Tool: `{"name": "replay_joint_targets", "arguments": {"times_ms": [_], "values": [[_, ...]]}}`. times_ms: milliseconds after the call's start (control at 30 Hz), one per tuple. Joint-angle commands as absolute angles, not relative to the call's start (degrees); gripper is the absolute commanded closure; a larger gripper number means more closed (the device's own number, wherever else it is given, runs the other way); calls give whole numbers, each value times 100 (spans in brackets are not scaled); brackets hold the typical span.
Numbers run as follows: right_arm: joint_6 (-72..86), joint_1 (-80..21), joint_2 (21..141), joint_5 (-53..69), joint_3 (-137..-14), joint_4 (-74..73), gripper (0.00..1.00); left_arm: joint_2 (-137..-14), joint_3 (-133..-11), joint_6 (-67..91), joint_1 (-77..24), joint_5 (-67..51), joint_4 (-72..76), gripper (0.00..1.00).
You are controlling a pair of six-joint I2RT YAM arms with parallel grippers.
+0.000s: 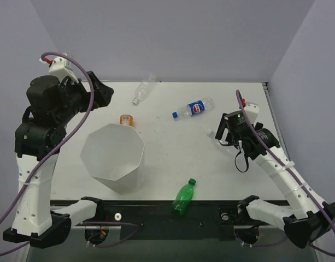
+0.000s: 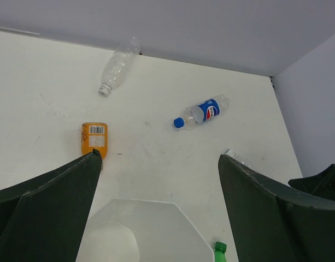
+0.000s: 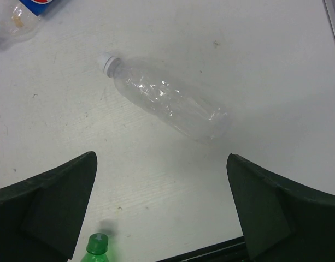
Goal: Put the plastic bottles in the bin
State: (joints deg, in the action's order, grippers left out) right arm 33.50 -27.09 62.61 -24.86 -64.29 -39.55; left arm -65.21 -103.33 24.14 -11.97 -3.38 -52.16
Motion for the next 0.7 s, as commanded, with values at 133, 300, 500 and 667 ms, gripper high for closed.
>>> {"name": "replay_joint_targets", "arguments": {"times_ms": [133, 300, 500, 667], "values": [[3560, -2917, 5590, -2417, -5933, -4061, 0, -6355, -10003, 2461, -1230, -53, -4939, 1], [4069, -3724, 5291, -2058, -5363, -4043, 0, -6346, -9871, 2470, -1222, 360, -5080, 2], [4482, -4998, 5273, -1056, -4485, -3157, 1, -6302, -9686, 2496, -1230, 580, -5089, 2], [5201, -5335, 5632, -668, -3877, -2347, 0, -6126, -9492, 2417, -1230, 606, -4922, 2]]}}
